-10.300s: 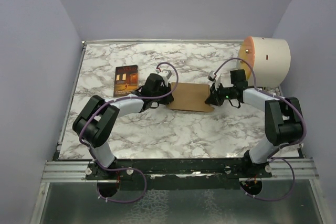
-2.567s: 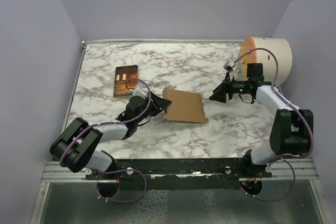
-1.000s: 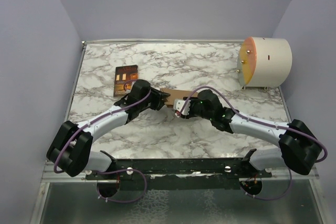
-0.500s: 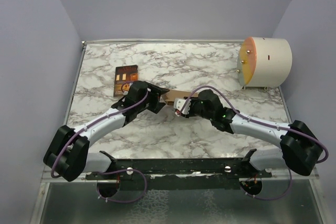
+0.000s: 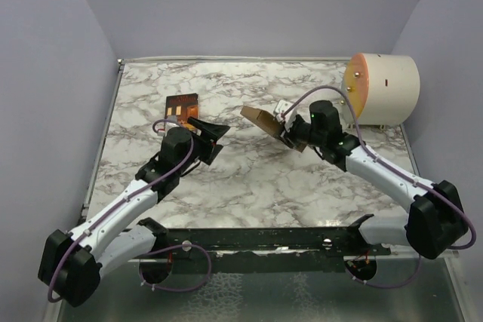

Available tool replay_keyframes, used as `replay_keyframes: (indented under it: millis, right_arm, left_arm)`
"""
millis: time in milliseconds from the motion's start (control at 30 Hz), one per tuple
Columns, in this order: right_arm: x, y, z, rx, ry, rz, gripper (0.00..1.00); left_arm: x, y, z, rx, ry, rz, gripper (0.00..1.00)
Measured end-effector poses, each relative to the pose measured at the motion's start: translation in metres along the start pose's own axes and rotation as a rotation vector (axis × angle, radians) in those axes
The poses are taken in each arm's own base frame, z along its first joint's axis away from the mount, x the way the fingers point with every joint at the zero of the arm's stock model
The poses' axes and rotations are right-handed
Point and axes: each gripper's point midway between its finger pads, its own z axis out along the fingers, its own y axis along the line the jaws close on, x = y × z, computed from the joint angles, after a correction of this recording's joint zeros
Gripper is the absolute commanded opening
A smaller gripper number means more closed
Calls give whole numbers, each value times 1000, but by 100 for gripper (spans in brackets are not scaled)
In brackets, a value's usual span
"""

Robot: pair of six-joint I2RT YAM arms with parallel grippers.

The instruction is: Fold the paper box

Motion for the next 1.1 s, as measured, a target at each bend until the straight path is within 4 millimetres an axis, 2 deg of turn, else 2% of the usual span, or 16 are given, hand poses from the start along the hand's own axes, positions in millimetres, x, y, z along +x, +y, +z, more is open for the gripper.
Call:
replay_keyframes:
  millis: [233, 300, 367, 567, 700, 867, 1100]
  right_arm:
    - [-28, -20, -14, -107, -86, 305, 30]
    - [-30, -21, -12, -162, -99, 405, 30]
    - [-25, -17, -10, -222, -97, 514, 30]
    - [8, 10, -2, -408, -42, 895, 30]
    - [22, 27, 0, -503, -18, 1093, 30]
    - [37, 40, 8, -581, 15, 1255, 31]
    - [61, 56, 18, -638, 89, 1396, 36]
  left_arm:
    - [-7, 33, -16, 0, -27, 233, 78]
    - [-6, 43, -18, 5, -21, 312, 78]
    - [-4, 52, -21, 19, -8, 383, 78]
    - [6, 80, -25, 68, 51, 531, 78]
    - [12, 85, -26, 99, 78, 576, 79]
    - [18, 83, -21, 127, 107, 600, 79]
    - [27, 111, 3, -1, 198, 594, 78]
